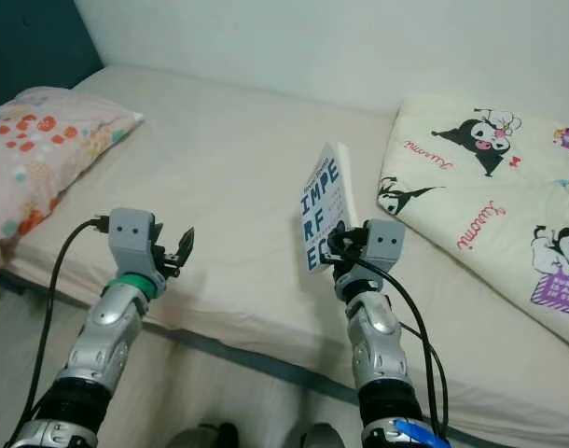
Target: Clean up the room
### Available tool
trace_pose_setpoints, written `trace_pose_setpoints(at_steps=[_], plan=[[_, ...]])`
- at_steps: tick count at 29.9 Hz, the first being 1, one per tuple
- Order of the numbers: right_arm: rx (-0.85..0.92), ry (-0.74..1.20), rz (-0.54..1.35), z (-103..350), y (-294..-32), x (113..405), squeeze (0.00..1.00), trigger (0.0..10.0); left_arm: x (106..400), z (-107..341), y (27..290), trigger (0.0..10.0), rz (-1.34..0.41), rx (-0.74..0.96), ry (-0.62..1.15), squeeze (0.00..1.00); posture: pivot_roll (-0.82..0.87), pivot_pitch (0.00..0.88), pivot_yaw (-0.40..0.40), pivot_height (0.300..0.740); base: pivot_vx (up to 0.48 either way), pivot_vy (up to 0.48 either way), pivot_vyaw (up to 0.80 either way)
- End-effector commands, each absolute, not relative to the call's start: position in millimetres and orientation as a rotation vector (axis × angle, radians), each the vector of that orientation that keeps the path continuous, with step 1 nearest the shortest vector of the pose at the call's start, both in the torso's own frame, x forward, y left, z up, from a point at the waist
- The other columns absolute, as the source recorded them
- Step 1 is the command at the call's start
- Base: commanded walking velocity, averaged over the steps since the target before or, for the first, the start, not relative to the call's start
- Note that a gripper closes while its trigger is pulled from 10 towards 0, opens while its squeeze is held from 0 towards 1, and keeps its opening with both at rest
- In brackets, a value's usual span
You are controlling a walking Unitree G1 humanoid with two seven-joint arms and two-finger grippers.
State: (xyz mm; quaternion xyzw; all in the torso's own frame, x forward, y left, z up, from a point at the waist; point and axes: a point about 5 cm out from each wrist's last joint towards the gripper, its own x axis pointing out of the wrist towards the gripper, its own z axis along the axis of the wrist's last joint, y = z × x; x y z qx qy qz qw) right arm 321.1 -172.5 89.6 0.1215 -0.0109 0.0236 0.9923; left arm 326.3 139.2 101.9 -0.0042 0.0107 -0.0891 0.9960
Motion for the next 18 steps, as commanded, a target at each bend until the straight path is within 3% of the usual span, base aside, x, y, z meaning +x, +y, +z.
trace_pose_setpoints(at_steps=[1, 18], plan=[[0.248, -0.039, 0.053, 90.0, -170.5, 320.6, 0.00, 10.0, 323.8, 94.7, 142.2, 10.0, -0.177, -0.001, 0.047, 0.00, 0.08, 0.048, 0.085, 0.737, 0.000, 0.345, 0.00], [0.256, -0.039, 0.054, 88.6, -167.3, 320.3, 0.00, 10.0, 323.3, 95.5, 144.7, 10.0, -0.182, 0.009, 0.043, 0.00, 0.09, 0.052, 0.088, 0.737, 0.000, 0.343, 0.00]])
